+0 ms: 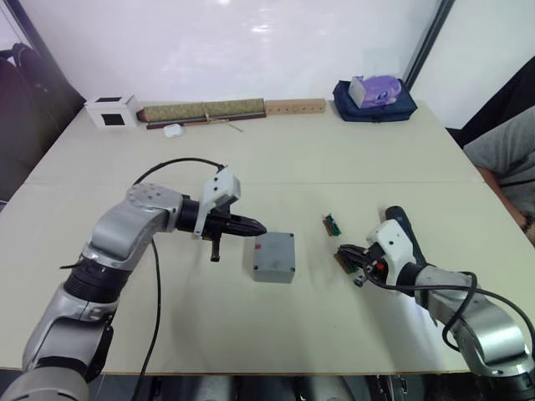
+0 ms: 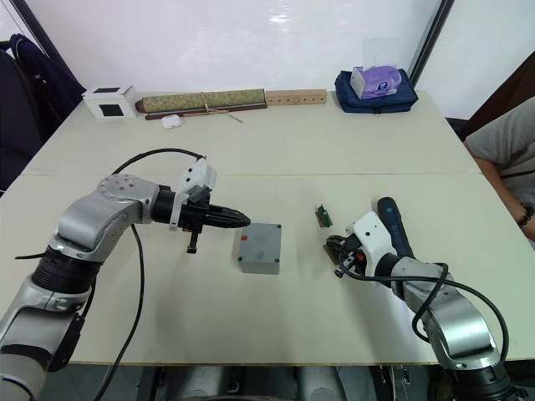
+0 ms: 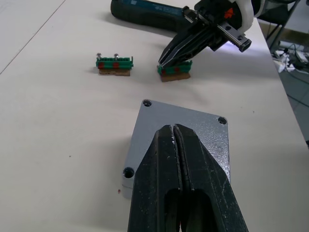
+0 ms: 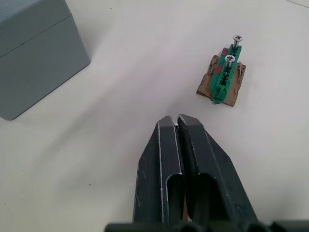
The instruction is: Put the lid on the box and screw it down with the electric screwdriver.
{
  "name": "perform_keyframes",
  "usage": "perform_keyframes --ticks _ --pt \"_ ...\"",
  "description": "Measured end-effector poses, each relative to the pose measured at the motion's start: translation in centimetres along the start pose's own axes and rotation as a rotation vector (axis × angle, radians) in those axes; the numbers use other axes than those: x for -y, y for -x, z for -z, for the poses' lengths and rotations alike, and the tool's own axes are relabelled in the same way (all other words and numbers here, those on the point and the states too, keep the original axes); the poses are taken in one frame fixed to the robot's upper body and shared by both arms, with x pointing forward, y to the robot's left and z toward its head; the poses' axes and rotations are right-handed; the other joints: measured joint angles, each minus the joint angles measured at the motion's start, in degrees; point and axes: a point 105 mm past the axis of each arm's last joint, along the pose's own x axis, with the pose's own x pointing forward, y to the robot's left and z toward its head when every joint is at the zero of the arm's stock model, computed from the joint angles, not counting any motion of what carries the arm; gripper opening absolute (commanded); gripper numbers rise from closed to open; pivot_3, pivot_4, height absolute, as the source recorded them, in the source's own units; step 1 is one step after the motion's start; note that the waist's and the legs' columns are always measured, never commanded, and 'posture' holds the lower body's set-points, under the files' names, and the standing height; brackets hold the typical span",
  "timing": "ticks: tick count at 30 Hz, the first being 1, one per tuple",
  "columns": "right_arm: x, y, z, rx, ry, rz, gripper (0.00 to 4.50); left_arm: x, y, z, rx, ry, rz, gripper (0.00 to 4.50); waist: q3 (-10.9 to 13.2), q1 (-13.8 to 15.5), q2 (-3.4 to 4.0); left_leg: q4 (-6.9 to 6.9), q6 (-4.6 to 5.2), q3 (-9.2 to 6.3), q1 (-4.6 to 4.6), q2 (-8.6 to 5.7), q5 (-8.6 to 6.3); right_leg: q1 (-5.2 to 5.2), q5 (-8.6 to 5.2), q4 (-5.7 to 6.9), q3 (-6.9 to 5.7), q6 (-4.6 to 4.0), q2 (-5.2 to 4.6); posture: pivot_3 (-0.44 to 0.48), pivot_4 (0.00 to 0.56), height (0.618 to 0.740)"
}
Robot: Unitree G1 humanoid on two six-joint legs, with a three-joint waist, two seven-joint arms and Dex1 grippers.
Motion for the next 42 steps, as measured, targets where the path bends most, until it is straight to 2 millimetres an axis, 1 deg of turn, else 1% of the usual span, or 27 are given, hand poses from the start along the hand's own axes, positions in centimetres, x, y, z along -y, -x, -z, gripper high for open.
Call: perform_keyframes --ticks 5,10,12,16,19,21,22,24,25,30,36,42 --pt "0.2 0.1 -0.1 0.004 0.000 0.006 0.06 0.0 0.0 0.0 0.001 -0.011 -0.002 0.00 0.00 0.00 0.00 0.00 0.00 0.00 0.00 0.00 0.00 0.00 0.00 0.00 0.00 0.00 0.00 0.000 0.150 0.740" --pt "0.8 0.5 -0.9 0.034 0.005 0.020 0.06 -0.3 0.1 0.3 -0.007 0.001 -0.012 0.00 0.00 0.00 0.00 0.00 0.00 0.00 0.00 0.00 0.00 0.00 0.00 0.00 0.00 0.00 0.00 0.000 0.150 0.740" --pt "1.0 0.6 -2.0 0.067 0.024 0.017 0.06 -0.5 0.1 0.5 -0.009 0.009 -0.017 0.00 0.00 -0.08 0.00 0.00 0.00 -0.01 0.00 0.01 0.00 0.00 0.00 0.00 0.00 0.00 0.01 0.000 0.150 0.740" --pt "1.0 0.6 -3.1 0.098 0.041 0.013 0.06 -0.5 0.1 0.7 -0.009 0.011 -0.019 0.00 0.00 -0.01 0.00 0.00 0.00 -0.01 0.00 0.01 0.00 0.00 0.00 0.00 -0.01 0.00 0.01 0.000 0.150 0.740" --pt "0.8 0.5 -4.4 0.131 0.053 -0.003 0.06 -0.5 0.2 0.9 -0.012 0.012 -0.021 0.00 0.00 -0.04 0.00 0.00 0.00 -0.02 0.00 0.01 0.00 0.00 0.00 0.00 -0.01 0.00 0.01 0.000 0.150 0.740" --pt "0.0 -0.1 -6.0 0.182 0.054 -0.037 0.06 -0.8 0.5 1.3 -0.025 0.023 -0.035 0.00 0.01 -0.29 0.01 -0.01 0.00 -0.03 0.01 0.03 0.00 -0.02 0.00 0.02 0.00 0.00 0.04 0.000 0.150 0.740" --pt "-0.7 -0.5 -6.9 0.208 0.056 -0.067 0.06 -1.0 0.7 1.5 -0.034 0.027 -0.044 0.00 0.01 -0.27 0.01 -0.02 0.00 -0.05 0.01 0.05 0.00 -0.03 0.00 0.02 -0.01 -0.01 0.06 0.000 0.150 0.740" --pt "-2.0 -1.0 -8.0 0.239 0.068 -0.117 0.06 -1.2 0.9 1.7 -0.043 0.032 -0.054 0.00 0.01 -0.16 0.01 -0.04 0.00 -0.06 -0.01 0.05 0.00 -0.03 -0.01 0.00 -0.02 -0.01 0.05 0.000 0.150 0.740" --pt "-2.4 -1.2 -8.1 0.243 0.069 -0.133 0.06 -1.2 0.9 1.8 -0.045 0.035 -0.057 0.00 0.01 0.03 0.01 -0.04 0.00 -0.06 -0.03 0.03 0.00 -0.03 -0.01 -0.02 -0.03 -0.01 0.01 0.000 0.150 0.740" --pt "-4.5 -2.5 -7.8 0.234 0.062 -0.218 0.06 -1.2 1.3 2.1 -0.057 0.041 -0.066 0.00 0.02 0.04 0.00 -0.03 0.00 -0.03 -0.04 0.00 0.00 -0.02 0.00 -0.04 -0.02 -0.01 -0.05 0.000 0.150 0.740" --pt "-5.0 -3.6 -6.8 0.206 0.074 -0.250 0.06 -0.8 1.1 2.2 -0.060 0.039 -0.064 0.00 0.02 -0.03 0.00 -0.03 0.00 -0.03 -0.04 0.01 0.00 -0.03 0.00 -0.03 -0.03 -0.01 -0.02 0.000 0.150 0.740" --pt "-5.2 -4.0 -6.8 0.215 0.087 -0.263 0.06 -0.8 1.0 2.3 -0.062 0.044 -0.073 0.00 0.02 -0.02 0.00 -0.03 0.00 -0.03 -0.03 0.01 0.00 -0.03 0.00 -0.03 -0.03 -0.01 -0.01 0.000 0.150 0.740"
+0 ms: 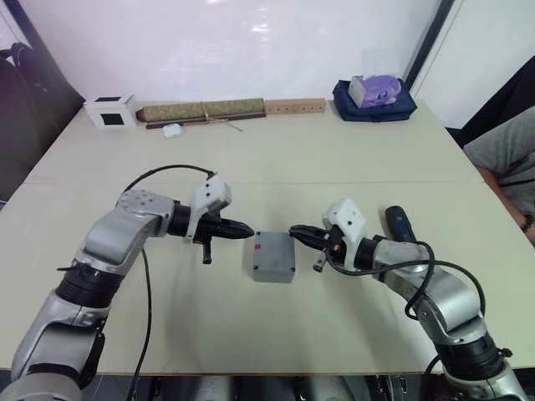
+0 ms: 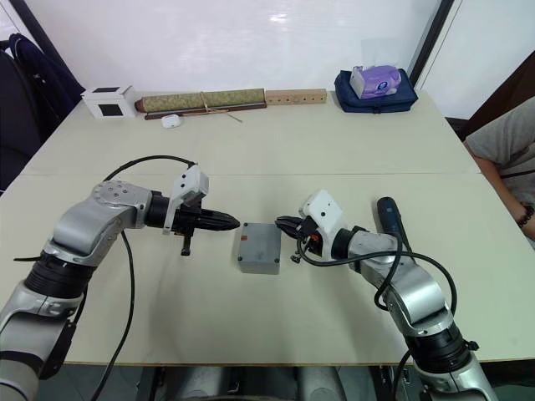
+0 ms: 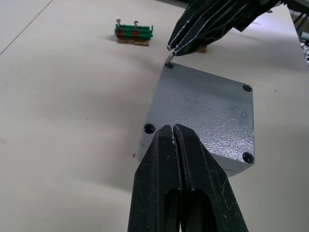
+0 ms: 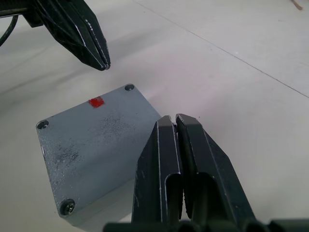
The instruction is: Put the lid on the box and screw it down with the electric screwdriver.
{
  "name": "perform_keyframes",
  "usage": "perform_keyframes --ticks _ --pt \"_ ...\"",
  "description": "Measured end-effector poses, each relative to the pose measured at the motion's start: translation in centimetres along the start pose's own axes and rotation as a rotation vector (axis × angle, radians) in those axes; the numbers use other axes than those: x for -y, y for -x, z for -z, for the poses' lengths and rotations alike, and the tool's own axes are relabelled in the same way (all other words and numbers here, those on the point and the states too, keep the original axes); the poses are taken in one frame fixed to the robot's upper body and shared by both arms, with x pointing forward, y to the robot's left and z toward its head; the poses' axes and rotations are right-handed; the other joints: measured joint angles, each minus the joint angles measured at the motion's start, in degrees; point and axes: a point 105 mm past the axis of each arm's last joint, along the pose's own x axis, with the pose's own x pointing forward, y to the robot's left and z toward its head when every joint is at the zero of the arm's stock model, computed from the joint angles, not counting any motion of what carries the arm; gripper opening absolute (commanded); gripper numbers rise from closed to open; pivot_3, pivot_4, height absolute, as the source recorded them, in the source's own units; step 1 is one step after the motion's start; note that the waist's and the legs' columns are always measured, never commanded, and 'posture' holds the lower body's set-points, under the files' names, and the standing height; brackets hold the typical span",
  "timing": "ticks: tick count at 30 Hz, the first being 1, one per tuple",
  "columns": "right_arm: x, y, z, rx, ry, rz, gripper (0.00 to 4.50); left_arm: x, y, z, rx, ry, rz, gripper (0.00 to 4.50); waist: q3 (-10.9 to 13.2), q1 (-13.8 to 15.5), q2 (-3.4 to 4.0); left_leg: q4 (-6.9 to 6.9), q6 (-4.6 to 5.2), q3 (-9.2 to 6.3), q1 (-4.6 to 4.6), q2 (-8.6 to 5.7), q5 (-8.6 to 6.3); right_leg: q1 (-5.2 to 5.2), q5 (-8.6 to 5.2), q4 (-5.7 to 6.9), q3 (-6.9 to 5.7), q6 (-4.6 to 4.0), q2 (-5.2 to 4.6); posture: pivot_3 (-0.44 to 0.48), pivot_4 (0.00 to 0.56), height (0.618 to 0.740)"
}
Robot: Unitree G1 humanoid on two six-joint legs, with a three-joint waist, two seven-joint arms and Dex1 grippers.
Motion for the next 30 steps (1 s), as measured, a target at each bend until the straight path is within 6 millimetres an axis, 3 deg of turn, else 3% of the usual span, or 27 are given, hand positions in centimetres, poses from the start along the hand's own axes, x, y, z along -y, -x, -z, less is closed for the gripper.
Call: perform_keyframes --ticks 26,30 --pt "-0.09 -0.05 0.75 -0.033 -0.010 0.002 0.06 0.15 -0.30 0.04 0.010 -0.002 0.007 0.00 0.00 0.00 0.00 0.00 0.00 0.00 0.00 0.00 0.00 0.00 0.00 0.00 0.00 0.00 0.00 0.000 0.150 0.740" --pt "-0.03 -0.05 0.94 -0.042 -0.016 0.005 1.20 0.15 -0.30 0.03 0.011 -0.002 0.007 0.00 0.00 0.00 0.00 0.00 0.00 0.00 0.00 0.00 0.00 0.00 0.00 0.00 0.00 0.00 0.00 0.000 0.150 0.740"
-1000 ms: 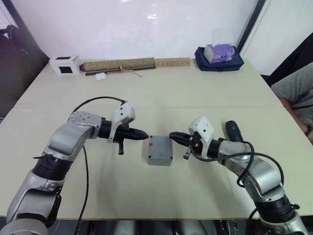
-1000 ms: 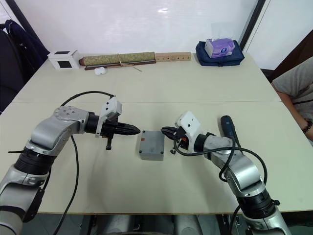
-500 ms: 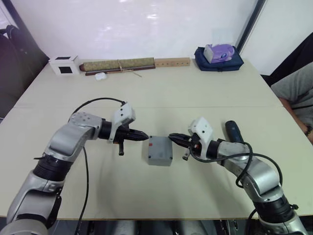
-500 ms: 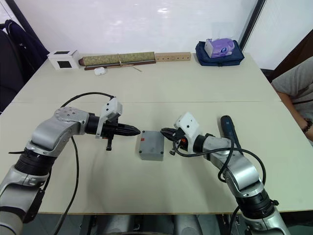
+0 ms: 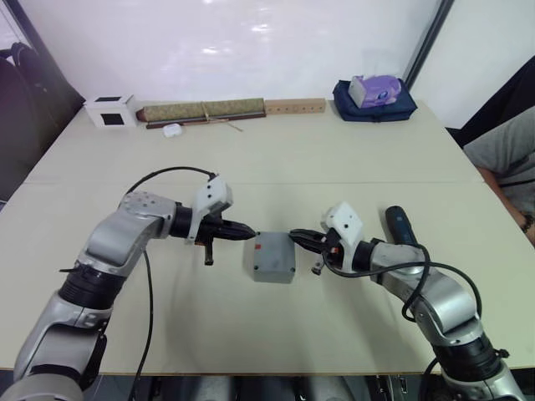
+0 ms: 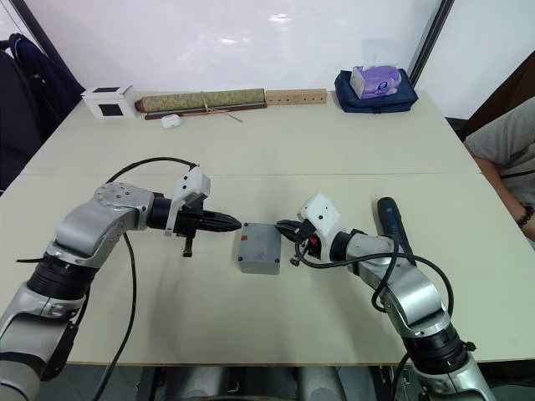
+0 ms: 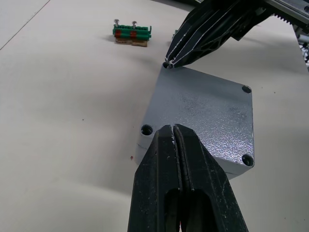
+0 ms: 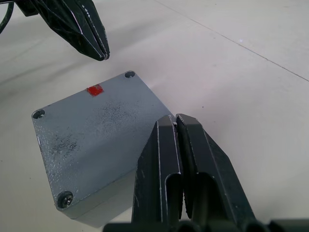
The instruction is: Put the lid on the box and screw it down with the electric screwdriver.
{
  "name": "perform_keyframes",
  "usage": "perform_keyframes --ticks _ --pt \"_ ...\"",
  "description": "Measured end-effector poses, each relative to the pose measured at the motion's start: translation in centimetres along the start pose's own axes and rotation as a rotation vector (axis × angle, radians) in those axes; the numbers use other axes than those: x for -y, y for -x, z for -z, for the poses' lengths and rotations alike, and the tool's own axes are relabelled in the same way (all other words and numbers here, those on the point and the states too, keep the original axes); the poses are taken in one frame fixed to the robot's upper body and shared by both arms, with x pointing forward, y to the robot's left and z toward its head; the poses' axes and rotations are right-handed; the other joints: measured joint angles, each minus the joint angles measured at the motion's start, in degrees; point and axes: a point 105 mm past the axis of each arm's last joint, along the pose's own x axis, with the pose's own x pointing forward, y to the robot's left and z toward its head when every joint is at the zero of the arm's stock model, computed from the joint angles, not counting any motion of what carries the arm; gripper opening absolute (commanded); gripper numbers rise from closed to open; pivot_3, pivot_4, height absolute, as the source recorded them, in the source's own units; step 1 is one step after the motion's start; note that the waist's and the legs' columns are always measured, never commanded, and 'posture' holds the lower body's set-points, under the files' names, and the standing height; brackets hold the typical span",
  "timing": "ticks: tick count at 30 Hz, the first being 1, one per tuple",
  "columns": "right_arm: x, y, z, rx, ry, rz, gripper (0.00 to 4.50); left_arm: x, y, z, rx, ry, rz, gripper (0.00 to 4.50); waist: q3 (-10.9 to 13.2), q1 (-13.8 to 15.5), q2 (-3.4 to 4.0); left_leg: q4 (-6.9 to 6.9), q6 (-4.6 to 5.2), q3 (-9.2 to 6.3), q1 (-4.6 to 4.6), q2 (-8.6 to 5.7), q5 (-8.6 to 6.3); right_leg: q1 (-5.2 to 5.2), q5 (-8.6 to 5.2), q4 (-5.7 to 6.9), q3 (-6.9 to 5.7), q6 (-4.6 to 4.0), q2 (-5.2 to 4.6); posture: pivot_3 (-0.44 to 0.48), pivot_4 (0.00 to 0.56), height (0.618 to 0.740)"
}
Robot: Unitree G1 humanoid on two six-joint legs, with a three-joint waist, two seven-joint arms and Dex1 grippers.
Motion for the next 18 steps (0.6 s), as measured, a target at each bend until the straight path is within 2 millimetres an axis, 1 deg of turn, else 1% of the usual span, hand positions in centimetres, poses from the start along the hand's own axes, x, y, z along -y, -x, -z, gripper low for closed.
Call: perform_keyframes --ticks 6,7,8,11,13,14,15,16,17,18 --pt "0.4 0.2 0.2 -0.014 -0.021 0.014 3.69 0.1 -0.2 -0.1 0.009 0.001 0.005 0.00 0.00 0.00 0.00 0.00 0.00 0.00 0.00 0.00 0.00 0.00 0.00 0.00 0.00 0.00 0.00 0.000 0.150 0.740" --pt "0.4 0.2 0.2 -0.015 -0.023 0.015 3.97 0.1 -0.2 -0.1 0.009 0.001 0.005 0.00 0.00 0.00 0.00 0.00 0.00 0.00 0.00 0.00 0.00 0.00 0.00 0.00 0.00 0.00 0.00 0.000 0.150 0.740" --pt "0.4 0.3 0.3 -0.018 -0.026 0.015 4.35 0.1 -0.2 -0.1 0.009 0.001 0.005 0.00 0.00 0.00 0.00 0.00 0.00 0.00 0.00 0.00 0.00 0.00 0.00 0.00 0.00 0.00 0.00 0.000 0.150 0.740" --pt "0.6 0.5 0.2 -0.019 -0.043 0.023 4.35 0.1 -0.3 -0.2 0.014 0.002 0.006 0.00 0.00 0.00 0.00 0.00 0.00 0.00 0.00 0.00 0.00 0.00 0.00 0.00 0.00 0.00 0.00 0.000 0.150 0.740" --pt "1.7 1.6 -0.5 0.014 -0.108 0.071 4.35 0.3 -0.8 -0.7 0.048 0.012 0.029 0.00 0.02 0.20 0.01 0.00 0.00 -0.02 -0.02 0.00 0.00 0.01 0.00 0.00 0.00 0.00 -0.03 0.000 0.150 0.740" --pt "3.3 2.7 -1.4 0.040 -0.177 0.146 4.35 0.5 -1.1 -1.5 0.079 0.013 0.050 0.00 0.06 0.31 0.00 0.05 0.00 -0.05 -0.07 0.04 0.00 0.00 0.01 0.00 -0.01 0.01 -0.05 0.000 0.150 0.740" --pt "4.7 4.0 -1.8 0.029 -0.193 0.207 4.35 0.7 -1.3 -2.2 0.097 -0.001 0.068 0.00 0.07 0.44 0.02 0.05 -0.01 -0.05 -0.11 0.00 0.00 -0.02 0.01 0.02 -0.02 0.01 -0.16 0.000 0.150 0.740" --pt "6.9 6.6 -2.2 -0.020 -0.214 0.312 4.35 0.9 -1.4 -3.4 0.117 -0.036 0.091 0.00 0.08 0.76 0.02 0.06 0.00 -0.04 -0.11 -0.04 0.00 0.02 0.01 -0.02 -0.02 0.02 -0.23 0.000 0.150 0.740" --pt "8.7 9.3 -2.2 -0.086 -0.235 0.410 4.35 1.2 -1.3 -4.3 0.126 -0.076 0.105 0.00 0.07 1.07 0.03 0.04 0.00 -0.01 -0.11 -0.07 0.00 0.03 0.01 -0.09 -0.02 0.01 -0.27 0.000 0.150 0.740" --pt "10.1 11.7 -2.3 -0.134 -0.265 0.499 4.44 1.5 -1.3 -4.8 0.133 -0.106 0.118 0.00 0.06 1.10 0.02 -0.02 0.06 0.00 -0.08 -0.06 -0.04 0.09 0.01 -0.19 -0.02 0.01 -0.25 0.000 0.150 0.740"
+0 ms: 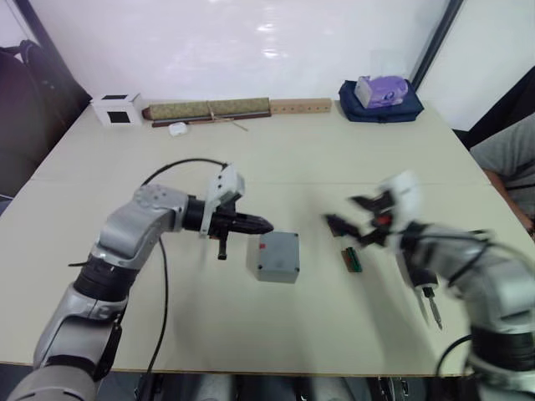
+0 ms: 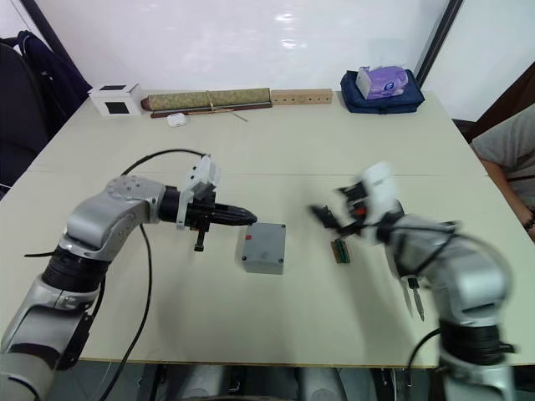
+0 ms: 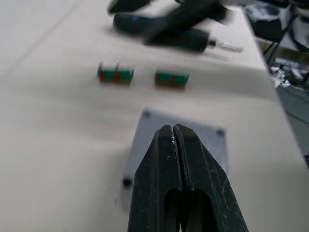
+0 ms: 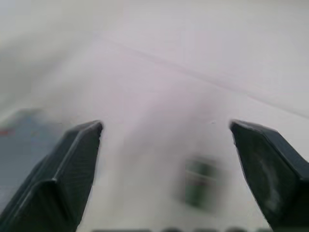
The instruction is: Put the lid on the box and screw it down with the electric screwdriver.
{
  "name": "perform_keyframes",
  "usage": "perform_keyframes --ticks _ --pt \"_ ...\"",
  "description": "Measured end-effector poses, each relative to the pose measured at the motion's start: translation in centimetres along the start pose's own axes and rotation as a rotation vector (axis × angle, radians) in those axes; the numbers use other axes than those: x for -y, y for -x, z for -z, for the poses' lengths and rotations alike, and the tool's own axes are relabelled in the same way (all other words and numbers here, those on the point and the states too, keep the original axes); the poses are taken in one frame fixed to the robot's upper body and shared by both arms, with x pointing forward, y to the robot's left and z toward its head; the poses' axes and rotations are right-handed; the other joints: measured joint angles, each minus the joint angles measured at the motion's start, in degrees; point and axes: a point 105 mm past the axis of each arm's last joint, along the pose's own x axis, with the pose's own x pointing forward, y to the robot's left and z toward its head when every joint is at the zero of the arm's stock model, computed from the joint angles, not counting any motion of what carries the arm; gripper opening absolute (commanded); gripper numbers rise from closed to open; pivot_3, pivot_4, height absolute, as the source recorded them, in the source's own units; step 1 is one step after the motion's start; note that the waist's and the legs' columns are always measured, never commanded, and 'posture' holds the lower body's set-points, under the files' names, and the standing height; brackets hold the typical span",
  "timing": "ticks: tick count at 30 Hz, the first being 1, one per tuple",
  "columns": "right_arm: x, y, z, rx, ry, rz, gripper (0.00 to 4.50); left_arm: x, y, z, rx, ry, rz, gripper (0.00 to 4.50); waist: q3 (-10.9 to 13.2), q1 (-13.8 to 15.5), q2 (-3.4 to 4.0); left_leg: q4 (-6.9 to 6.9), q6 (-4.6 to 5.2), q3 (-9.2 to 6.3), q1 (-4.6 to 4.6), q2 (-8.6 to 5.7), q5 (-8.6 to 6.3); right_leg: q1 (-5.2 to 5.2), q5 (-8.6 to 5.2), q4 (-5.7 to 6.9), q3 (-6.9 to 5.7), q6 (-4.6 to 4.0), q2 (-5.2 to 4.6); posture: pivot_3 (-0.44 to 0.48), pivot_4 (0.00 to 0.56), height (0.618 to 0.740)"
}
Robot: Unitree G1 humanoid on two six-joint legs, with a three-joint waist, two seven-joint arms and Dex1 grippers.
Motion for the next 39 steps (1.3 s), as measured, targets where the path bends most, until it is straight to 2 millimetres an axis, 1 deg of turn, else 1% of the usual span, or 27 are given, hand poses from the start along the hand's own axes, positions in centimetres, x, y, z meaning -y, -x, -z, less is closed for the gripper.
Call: perform_keyframes --ticks 1,2,4,9,12,16,18,24,26,28,32,33,34,35,36,37,39 --pt "1.4 1.1 -0.2 -0.039 -0.034 0.056 4.44 0.1 -0.1 -0.2 0.005 -0.013 0.009 0.00 -0.03 -0.02 0.02 -0.02 0.06 0.02 0.04 0.01 -0.03 0.04 0.00 -0.08 0.01 0.00 0.04 0.000 0.150 0.740" --pt "2.4 2.0 -0.1 -0.088 -0.061 0.095 4.44 0.4 -0.5 -0.2 0.011 -0.021 0.029 0.00 -0.03 -0.19 0.04 -0.10 0.06 0.05 0.06 0.00 -0.04 0.02 0.00 -0.11 0.02 0.00 0.09 0.000 0.150 0.740" --pt "2.6 2.6 0.1 -0.149 -0.088 0.109 4.44 0.7 -1.0 0.0 0.005 -0.029 0.057 0.00 -0.03 -1.00 0.04 -0.15 0.07 0.04 0.06 0.09 -0.04 -0.01 0.00 -0.13 0.02 -0.02 0.27 0.000 0.150 0.740" --pt "3.8 4.1 3.2 -0.366 -0.206 0.078 4.44 1.7 -1.7 -0.3 -0.009 -0.089 0.103 0.00 -0.03 -1.16 0.13 -0.32 0.07 0.16 0.09 0.09 -0.04 -0.05 0.00 -0.16 0.07 -0.02 0.28 0.000 0.150 0.740" --pt "3.4 4.6 4.8 -0.482 -0.192 0.050 4.44 2.1 -2.0 -0.2 -0.016 -0.100 0.121 0.00 -0.02 -1.19 0.13 -0.31 0.07 0.15 0.09 0.08 -0.04 -0.05 0.01 -0.19 0.12 -0.01 0.25 0.000 0.150 0.740" --pt "2.3 4.2 6.1 -0.551 -0.203 -0.010 4.44 2.4 -2.4 -0.5 -0.006 -0.125 0.124 0.00 -0.02 -1.22 0.13 -0.30 0.07 0.15 0.09 0.09 -0.04 -0.05 0.01 -0.24 0.14 0.01 0.27 0.000 0.150 0.740" --pt "2.3 3.7 6.4 -0.561 -0.230 -0.018 4.44 2.4 -2.4 -0.3 -0.001 -0.119 0.114 0.00 -0.02 -1.25 0.13 -0.28 0.07 0.15 0.09 0.09 -0.04 -0.05 0.01 -0.25 0.14 0.01 0.27 0.000 0.150 0.740" --pt "2.2 2.7 8.9 -0.697 -0.234 -0.009 4.44 2.8 -2.6 0.5 0.002 -0.081 0.078 0.00 -0.02 -1.13 0.13 -0.28 0.07 0.14 0.07 0.09 -0.04 -0.07 0.01 -0.25 0.14 0.01 0.27 0.000 0.150 0.740" --pt "2.4 2.7 9.0 -0.717 -0.206 -0.001 4.44 2.9 -2.7 0.6 0.001 -0.074 0.064 0.00 -0.01 -1.07 0.12 -0.27 0.07 0.13 0.07 0.10 -0.04 -0.05 0.01 -0.25 0.14 0.01 0.26 0.000 0.150 0.740" --pt "2.3 2.3 8.9 -0.731 -0.185 -0.006 4.44 2.8 -2.5 1.1 -0.027 -0.081 0.042 0.00 -0.02 -1.08 0.10 -0.23 0.07 0.13 0.08 0.09 -0.04 -0.02 0.01 -0.26 0.13 0.01 0.27 0.000 0.150 0.740" --pt "2.8 1.9 8.9 -0.749 -0.154 0.002 3.31 2.6 -2.5 2.0 -0.036 -0.065 0.007 0.00 -0.04 -1.17 0.04 -0.17 0.07 0.14 0.08 0.11 -0.04 0.02 0.01 -0.33 0.13 0.01 0.27 0.000 0.150 0.740" --pt "3.1 1.8 8.9 -0.754 -0.152 0.007 2.88 2.6 -2.5 2.0 -0.034 -0.061 0.003 0.00 -0.04 -1.23 0.04 -0.15 0.07 0.15 0.08 0.12 -0.04 0.03 0.01 -0.33 0.13 0.01 0.27 0.000 0.150 0.740" --pt "3.2 1.8 9.0 -0.758 -0.152 0.010 2.61 2.7 -2.5 2.0 -0.032 -0.061 0.000 0.00 -0.04 -1.20 0.04 -0.14 0.07 0.14 0.08 0.12 -0.04 0.03 0.01 -0.33 0.13 0.01 0.27 0.000 0.150 0.740" --pt "3.3 1.7 8.9 -0.766 -0.153 0.008 2.15 2.7 -2.6 2.1 -0.030 -0.061 -0.003 0.00 -0.04 -1.25 0.04 -0.14 0.07 0.15 0.09 0.12 -0.04 0.03 0.01 -0.33 0.14 0.01 0.27 0.000 0.150 0.740" --pt "3.4 1.7 9.0 -0.775 -0.144 0.005 1.88 2.8 -2.6 2.1 -0.028 -0.059 -0.006 0.00 -0.04 -1.26 0.04 -0.14 0.07 0.15 0.08 0.12 -0.04 0.03 0.01 -0.33 0.14 0.01 0.27 0.000 0.150 0.740" --pt "3.3 1.7 9.0 -0.782 -0.130 0.000 1.78 2.9 -2.7 2.2 -0.024 -0.055 -0.010 0.00 -0.04 -1.24 0.04 -0.14 0.07 0.13 0.09 0.14 -0.04 0.03 0.01 -0.32 0.13 0.01 0.29 0.000 0.150 0.740" --pt "3.3 1.8 9.0 -0.790 -0.119 -0.012 1.78 2.9 -2.8 2.8 -0.022 -0.033 -0.028 0.00 -0.04 -1.17 0.04 -0.15 0.07 0.12 0.08 0.15 -0.04 0.03 0.01 -0.32 0.11 0.01 0.30 0.000 0.150 0.740"
